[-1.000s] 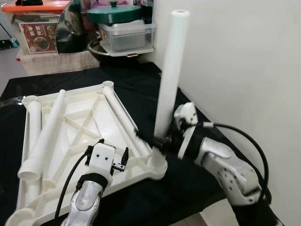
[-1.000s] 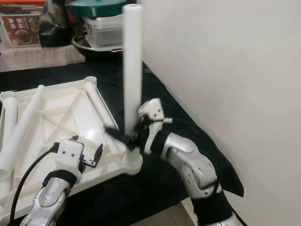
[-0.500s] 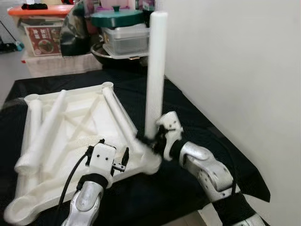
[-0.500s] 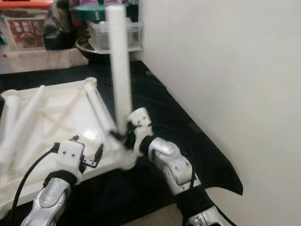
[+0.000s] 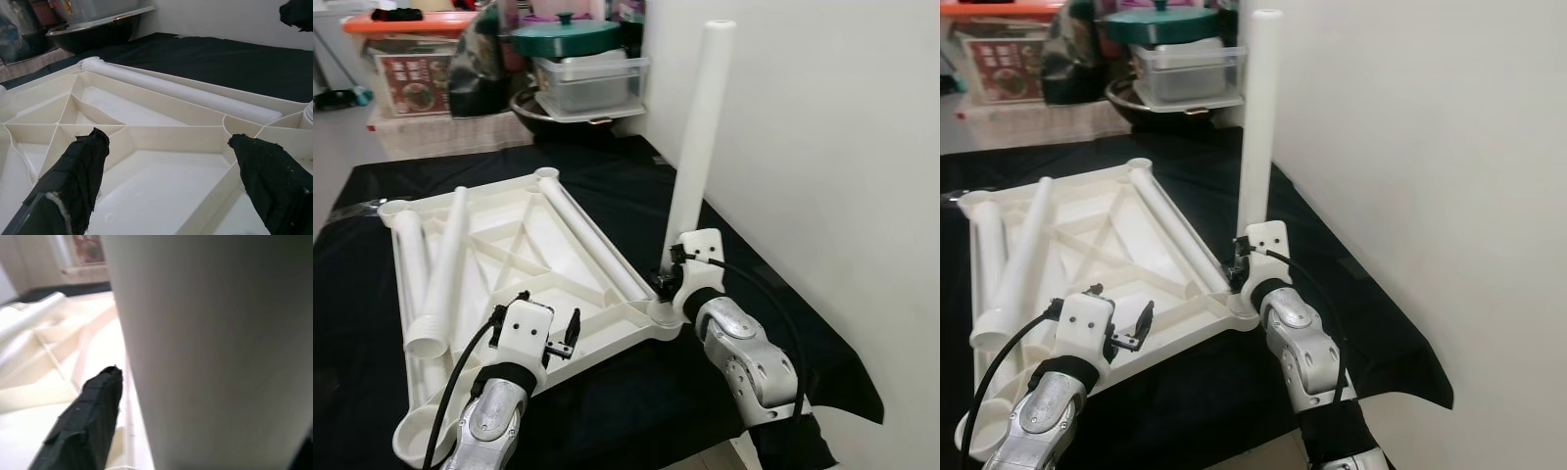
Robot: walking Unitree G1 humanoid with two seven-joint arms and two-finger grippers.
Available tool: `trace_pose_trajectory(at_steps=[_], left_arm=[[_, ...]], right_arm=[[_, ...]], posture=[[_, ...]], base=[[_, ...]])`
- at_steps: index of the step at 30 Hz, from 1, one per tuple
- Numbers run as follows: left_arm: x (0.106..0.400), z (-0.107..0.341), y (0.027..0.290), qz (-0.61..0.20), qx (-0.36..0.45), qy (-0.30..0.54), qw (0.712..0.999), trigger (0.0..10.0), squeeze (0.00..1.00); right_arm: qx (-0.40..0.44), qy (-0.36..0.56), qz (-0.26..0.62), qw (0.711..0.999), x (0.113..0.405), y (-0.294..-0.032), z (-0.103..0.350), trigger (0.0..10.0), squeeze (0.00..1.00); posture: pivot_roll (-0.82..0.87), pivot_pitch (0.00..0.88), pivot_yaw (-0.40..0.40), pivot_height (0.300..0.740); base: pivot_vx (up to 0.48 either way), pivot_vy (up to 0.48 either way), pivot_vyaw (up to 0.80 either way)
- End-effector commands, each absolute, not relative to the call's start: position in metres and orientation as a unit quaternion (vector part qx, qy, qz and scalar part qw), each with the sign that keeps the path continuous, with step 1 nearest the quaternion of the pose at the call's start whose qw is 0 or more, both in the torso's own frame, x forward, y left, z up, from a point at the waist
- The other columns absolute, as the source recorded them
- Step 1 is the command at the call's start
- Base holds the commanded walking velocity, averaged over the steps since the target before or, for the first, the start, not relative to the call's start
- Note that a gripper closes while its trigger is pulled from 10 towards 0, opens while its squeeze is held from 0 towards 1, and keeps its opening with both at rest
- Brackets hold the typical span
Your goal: Building children table
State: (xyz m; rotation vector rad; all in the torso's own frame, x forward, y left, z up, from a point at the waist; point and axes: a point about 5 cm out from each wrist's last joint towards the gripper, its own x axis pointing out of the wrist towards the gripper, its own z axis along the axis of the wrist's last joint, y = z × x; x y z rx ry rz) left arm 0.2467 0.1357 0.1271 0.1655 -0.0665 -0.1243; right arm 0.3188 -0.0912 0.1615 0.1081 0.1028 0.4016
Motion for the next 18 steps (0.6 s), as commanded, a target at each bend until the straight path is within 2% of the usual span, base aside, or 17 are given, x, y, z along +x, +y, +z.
trace_pose_trajectory(at_steps=[1, 2, 5, 7, 8, 9, 10, 11, 14, 15, 16, 17, 18], left_arm=[[0.247, 0.125, 0.136, -0.06, 0.085, -0.03, 0.994, 10.0, 0.0], [0.247, 0.125, 0.136, -0.06, 0.085, -0.03, 0.994, 10.0, 0.0], [0.247, 0.125, 0.136, -0.061, 0.085, -0.03, 0.994, 10.0, 0.0], [0.247, 0.125, 0.135, -0.062, 0.084, -0.031, 0.994, 10.0, 0.0], [0.247, 0.125, 0.135, -0.062, 0.084, -0.031, 0.994, 10.0, 0.0], [0.247, 0.125, 0.135, -0.063, 0.084, -0.031, 0.994, 10.0, 0.0], [0.247, 0.125, 0.135, -0.063, 0.084, -0.031, 0.994, 10.0, 0.0], [0.248, 0.126, 0.135, -0.062, 0.084, -0.032, 0.994, 10.0, 0.0], [0.248, 0.126, 0.135, -0.061, 0.084, -0.032, 0.994, 10.0, 0.0], [0.248, 0.126, 0.135, -0.06, 0.084, -0.032, 0.994, 10.0, 0.0], [0.248, 0.126, 0.135, -0.06, 0.084, -0.032, 0.994, 10.0, 0.0], [0.248, 0.126, 0.135, -0.059, 0.084, -0.033, 0.994, 10.0, 0.0], [0.248, 0.126, 0.135, -0.059, 0.084, -0.033, 0.994, 10.0, 0.0]], right_arm=[[0.067, 0.044, 0.227, 0.971, 0.321, -0.084, 0.169, 10.0, 1.0], [0.078, 0.021, 0.271, 0.959, 0.319, -0.081, 0.178, 10.0, 0.0], [0.086, -0.006, 0.317, 0.944, 0.314, -0.077, 0.188, 10.0, 0.0], [0.062, -0.033, 0.48, 0.874, 0.284, -0.065, 0.199, 10.0, 0.0], [0.062, -0.033, 0.48, 0.874, 0.284, -0.065, 0.199, 10.0, 0.0], [0.052, -0.032, 0.53, 0.846, 0.273, -0.062, 0.199, 10.0, 0.0], [0.052, -0.032, 0.53, 0.846, 0.273, -0.062, 0.199, 10.0, 0.0], [0.035, -0.024, 0.571, 0.82, 0.263, -0.058, 0.194, 10.0, 0.0], [0.028, -0.012, 0.587, 0.809, 0.259, -0.056, 0.187, 10.0, 0.0], [0.023, -0.005, 0.6, 0.799, 0.256, -0.054, 0.182, 8.1, 0.0], [0.023, -0.005, 0.6, 0.799, 0.256, -0.054, 0.182, 8.1, 0.0], [0.024, -0.001, 0.608, 0.793, 0.255, -0.053, 0.179, 3.2, 0.0], [0.024, -0.001, 0.608, 0.793, 0.255, -0.053, 0.179, 3.2, 0.0]], posture=[[0.12, 0.0, -0.071, 0.74], [0.11, 0.0, -0.07, 0.74], [0.11, 0.0, -0.07, 0.74], [0.11, 0.0, -0.071, 0.74], [0.11, 0.0, -0.071, 0.74], [0.12, 0.0, -0.073, 0.74], [0.12, 0.0, -0.073, 0.74], [0.12, 0.0, -0.076, 0.74], [0.12, 0.0, -0.079, 0.74], [0.13, 0.0, -0.082, 0.74], [0.13, 0.0, -0.082, 0.74], [0.13, 0.0, -0.082, 0.74], [0.13, 0.0, -0.082, 0.74]], base=[[0.0, 0.0, 0.0], [0.0, 0.0, 0.0], [0.0, 0.0, 0.0], [0.0, 0.0, 0.0], [0.0, 0.0, 0.0], [0.0, 0.0, 0.0], [0.0, 0.0, 0.0], [0.0, 0.0, 0.0], [0.0, 0.0, 0.0], [0.0, 0.0, 0.0], [0.0, 0.0, 0.0], [0.0, 0.0, 0.0], [0.0, 0.0, 0.0]])
